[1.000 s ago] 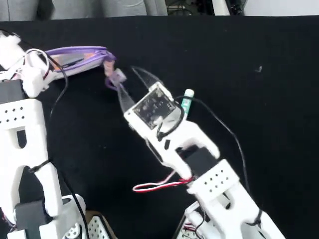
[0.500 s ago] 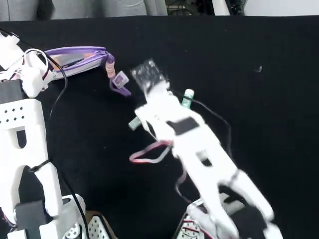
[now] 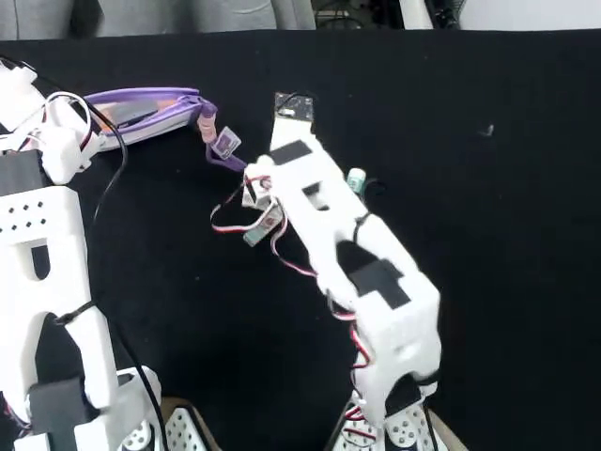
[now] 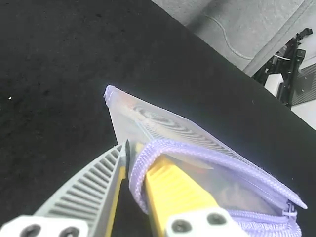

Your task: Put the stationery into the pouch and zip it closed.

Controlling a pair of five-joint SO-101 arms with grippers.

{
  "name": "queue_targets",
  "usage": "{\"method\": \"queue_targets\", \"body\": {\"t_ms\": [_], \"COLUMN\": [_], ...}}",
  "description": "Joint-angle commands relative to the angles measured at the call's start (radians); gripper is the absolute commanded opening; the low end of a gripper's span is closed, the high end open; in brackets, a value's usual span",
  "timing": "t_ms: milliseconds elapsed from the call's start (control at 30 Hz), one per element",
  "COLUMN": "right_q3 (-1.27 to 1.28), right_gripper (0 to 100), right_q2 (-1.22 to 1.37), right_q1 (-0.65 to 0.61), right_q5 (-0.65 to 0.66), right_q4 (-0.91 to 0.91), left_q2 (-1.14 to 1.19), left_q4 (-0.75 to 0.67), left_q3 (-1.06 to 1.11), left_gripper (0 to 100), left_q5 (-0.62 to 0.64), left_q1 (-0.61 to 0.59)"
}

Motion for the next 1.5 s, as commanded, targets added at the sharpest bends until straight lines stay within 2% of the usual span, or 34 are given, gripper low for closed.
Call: {"method": "queue_targets", "body": {"t_ms": [0, 233, 333, 433, 633, 800, 933, 1033, 1367, 1467], "right_q3": [-0.154, -0.300, -0.377, -0.446, -0.576, -0.760, -0.952, -1.069, -1.371, -1.503], "right_gripper": [14.5, 13.6, 1.2, 3.8, 1.1, 1.1, 1.1, 1.1, 1.1, 1.1], "right_q2": [0.081, 0.232, 0.249, 0.248, 0.246, 0.237, 0.170, 0.102, 0.042, 0.042], "right_q1": [0.005, 0.005, 0.006, 0.006, 0.008, 0.031, 0.095, 0.123, 0.064, 0.058], "right_q5": [-0.035, -0.032, -0.025, -0.023, 0.075, 0.091, 0.170, 0.180, 0.181, 0.181], "right_q4": [0.091, 0.195, 0.284, 0.377, 0.506, 0.611, 0.624, 0.624, 0.626, 0.632], "left_q2": [-0.009, -0.009, -0.009, -0.009, -0.009, -0.009, -0.009, -0.012, -0.020, -0.020], "left_q4": [-0.034, -0.032, -0.031, -0.031, -0.031, -0.028, -0.025, -0.025, 0.031, 0.112], "left_q3": [-0.012, -0.010, -0.010, -0.010, -0.010, -0.010, -0.010, -0.010, -0.025, -0.091], "left_gripper": [3, 3, 3, 3, 3, 3, 3, 3, 3, 3], "left_q5": [-0.009, -0.009, -0.009, -0.008, -0.008, -0.006, -0.006, -0.006, -0.008, -0.008], "left_q1": [-0.007, -0.002, -0.002, -0.002, -0.001, -0.001, 0.001, 0.002, 0.133, 0.163]}}
